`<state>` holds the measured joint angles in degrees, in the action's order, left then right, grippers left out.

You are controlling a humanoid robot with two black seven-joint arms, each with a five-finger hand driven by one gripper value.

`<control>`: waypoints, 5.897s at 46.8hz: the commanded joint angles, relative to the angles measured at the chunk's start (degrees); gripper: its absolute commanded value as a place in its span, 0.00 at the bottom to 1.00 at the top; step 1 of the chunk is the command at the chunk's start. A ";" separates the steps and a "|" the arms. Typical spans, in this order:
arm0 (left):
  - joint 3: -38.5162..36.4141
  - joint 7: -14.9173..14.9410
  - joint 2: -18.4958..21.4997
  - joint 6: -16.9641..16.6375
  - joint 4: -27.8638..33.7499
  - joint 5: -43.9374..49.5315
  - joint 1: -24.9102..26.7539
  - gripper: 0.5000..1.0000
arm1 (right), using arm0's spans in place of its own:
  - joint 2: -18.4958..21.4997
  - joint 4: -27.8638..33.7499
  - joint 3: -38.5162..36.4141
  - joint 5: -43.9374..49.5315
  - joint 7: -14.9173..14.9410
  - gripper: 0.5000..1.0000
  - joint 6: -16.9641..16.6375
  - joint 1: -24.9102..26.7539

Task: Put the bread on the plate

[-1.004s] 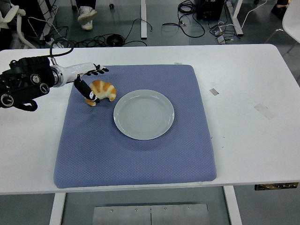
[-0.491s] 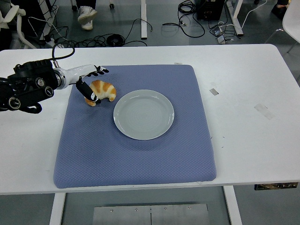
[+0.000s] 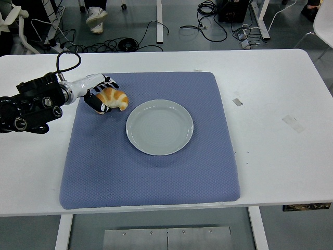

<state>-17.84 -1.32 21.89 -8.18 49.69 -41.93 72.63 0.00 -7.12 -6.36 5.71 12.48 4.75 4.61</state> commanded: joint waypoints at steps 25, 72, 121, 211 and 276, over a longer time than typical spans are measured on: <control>2.99 0.70 0.70 1.59 -0.20 2.72 3.75 0.00 | 0.00 0.00 0.03 0.00 0.00 1.00 0.00 -0.04; 2.90 0.79 -1.76 3.09 13.07 -2.55 5.33 0.00 | 0.00 0.00 -0.06 0.00 0.00 1.00 0.00 0.05; 0.61 1.58 -6.95 3.17 13.42 -4.39 6.39 0.00 | 0.00 0.00 -0.06 0.00 0.00 1.00 0.00 0.05; 1.58 2.46 -4.58 7.83 12.98 4.39 10.25 0.96 | 0.00 0.00 0.03 0.00 0.00 1.00 0.00 0.05; 26.19 2.46 0.52 8.79 -6.78 24.69 -0.73 0.97 | 0.00 0.00 0.03 0.00 0.00 1.00 0.00 0.05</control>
<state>8.28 1.21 22.55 -0.53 46.01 -20.53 71.73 0.00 -7.12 -6.34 5.71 12.49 4.75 4.64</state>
